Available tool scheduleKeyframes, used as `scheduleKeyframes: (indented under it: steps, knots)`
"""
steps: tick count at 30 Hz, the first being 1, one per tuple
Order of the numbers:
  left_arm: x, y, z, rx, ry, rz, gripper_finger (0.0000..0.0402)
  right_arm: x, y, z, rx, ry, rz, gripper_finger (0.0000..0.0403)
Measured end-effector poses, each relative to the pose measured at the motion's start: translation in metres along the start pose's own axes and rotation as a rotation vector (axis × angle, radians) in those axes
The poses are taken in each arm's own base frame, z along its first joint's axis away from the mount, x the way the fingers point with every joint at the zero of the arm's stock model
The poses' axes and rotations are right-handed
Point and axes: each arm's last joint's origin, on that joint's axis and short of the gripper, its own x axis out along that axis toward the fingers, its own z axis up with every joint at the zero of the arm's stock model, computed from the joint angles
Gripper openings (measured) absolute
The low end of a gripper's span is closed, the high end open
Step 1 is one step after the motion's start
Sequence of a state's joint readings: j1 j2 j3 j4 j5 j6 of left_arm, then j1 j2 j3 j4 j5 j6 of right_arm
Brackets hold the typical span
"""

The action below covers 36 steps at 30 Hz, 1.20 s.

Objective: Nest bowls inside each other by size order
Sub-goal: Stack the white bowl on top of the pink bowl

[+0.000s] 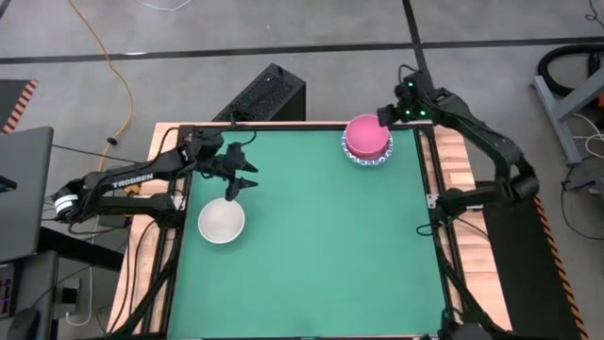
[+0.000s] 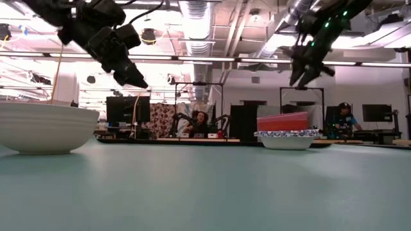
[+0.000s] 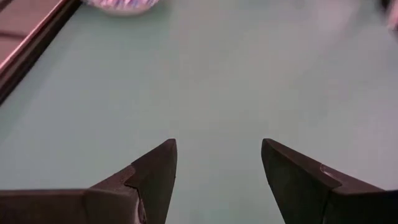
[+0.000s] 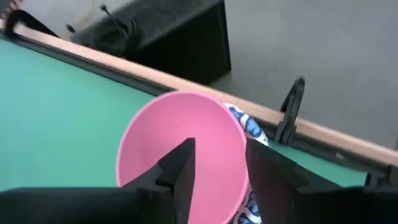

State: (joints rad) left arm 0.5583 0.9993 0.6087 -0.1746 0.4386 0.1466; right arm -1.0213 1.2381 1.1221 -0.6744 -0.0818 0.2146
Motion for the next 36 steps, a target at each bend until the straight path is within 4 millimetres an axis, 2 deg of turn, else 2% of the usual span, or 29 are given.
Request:
scheduleKeyframes:
  steps: [4, 9, 15, 20, 24, 28, 36]
  knots:
    - [-0.001, -0.013, 0.007, 0.025, 0.127, 0.113, 0.0224, -0.027, 0.003, -0.004, -0.023, -0.051, 0.016, 0.0168]
    - [0.000, -0.038, 0.008, 0.018, 0.248, 0.239, 0.0224, -0.046, 0.009, -0.014, -0.059, -0.038, 0.035, 0.0164]
    - [-0.011, -0.064, 0.011, -0.068, 0.405, 0.158, 0.0224, -0.055, 0.016, -0.028, -0.090, 0.044, 0.051, 0.0164]
    - [-0.017, -0.078, 0.013, -0.044, 0.468, 0.124, 0.0224, -0.056, 0.022, -0.032, -0.115, 0.066, 0.069, 0.0164]
    - [-0.015, -0.081, 0.011, 0.077, 0.492, 0.142, 0.0224, -0.056, 0.027, -0.034, -0.138, 0.071, 0.086, 0.0164]
    - [-0.009, -0.075, 0.005, 0.113, 0.579, 0.217, 0.0224, -0.056, 0.033, -0.036, -0.160, 0.076, 0.105, 0.0164]
    - [0.019, -0.065, -0.015, 0.146, 0.809, 0.243, 0.0224, -0.056, 0.035, -0.036, -0.187, 0.073, 0.099, 0.0164]
